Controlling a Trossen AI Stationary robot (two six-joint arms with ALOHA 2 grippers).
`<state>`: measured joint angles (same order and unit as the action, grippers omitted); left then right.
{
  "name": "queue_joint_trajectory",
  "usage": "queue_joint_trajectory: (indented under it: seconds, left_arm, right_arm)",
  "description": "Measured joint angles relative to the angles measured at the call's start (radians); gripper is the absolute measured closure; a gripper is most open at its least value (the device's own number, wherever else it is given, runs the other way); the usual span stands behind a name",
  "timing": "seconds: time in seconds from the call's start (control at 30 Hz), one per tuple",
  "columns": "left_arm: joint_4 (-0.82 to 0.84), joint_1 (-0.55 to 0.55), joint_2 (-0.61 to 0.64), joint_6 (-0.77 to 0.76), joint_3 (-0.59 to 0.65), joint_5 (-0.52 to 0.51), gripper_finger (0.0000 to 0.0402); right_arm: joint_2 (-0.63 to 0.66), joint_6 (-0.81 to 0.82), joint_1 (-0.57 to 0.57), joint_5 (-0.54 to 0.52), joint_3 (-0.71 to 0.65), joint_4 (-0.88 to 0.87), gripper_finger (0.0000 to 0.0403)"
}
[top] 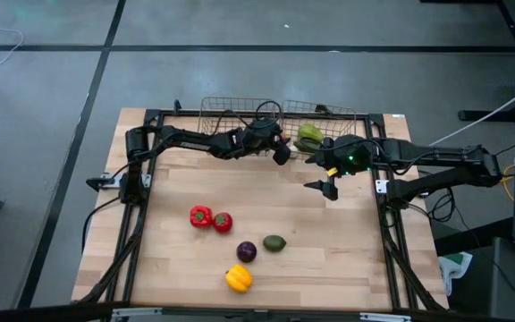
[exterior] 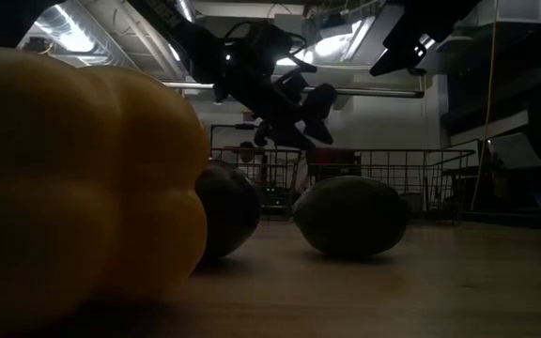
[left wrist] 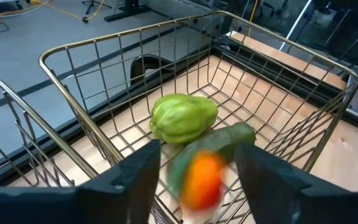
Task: Sort produce into baskets
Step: Put the orange tomato into the right gold wire basket, then put the red bell pepper into the right gold wire basket
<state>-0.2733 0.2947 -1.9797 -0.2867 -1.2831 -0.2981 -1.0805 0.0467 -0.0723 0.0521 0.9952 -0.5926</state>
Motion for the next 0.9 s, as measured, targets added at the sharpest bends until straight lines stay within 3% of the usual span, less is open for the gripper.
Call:
queue_joint_trajectory:
  seconds: [0.17,0.57,0.7,0.9]
  left_arm:
    - [0.000,-0.001,0.000,-0.002,0.000,0.010,0.0168]
    - [0.066,-0.002,0.080,0.084,-0.001,0.067,0.0172]
    - [0.217,-0.004,0.160,0.089,-0.001,0.143,0.0176]
    - [0.569,-0.030,0.313,0.104,-0.001,0.257,0.0176]
  right_arm:
    - [0.000,0.000,0.000,0.000,0.000,0.000,0.0029]
    - [0.000,0.000,0.000,0.000,0.000,-0.003,0.0029]
    - [-0.005,0.000,0.000,0.000,0.000,-0.001,0.0029]
    - [-0.040,0.000,0.000,0.000,0.000,0.001,0.0029]
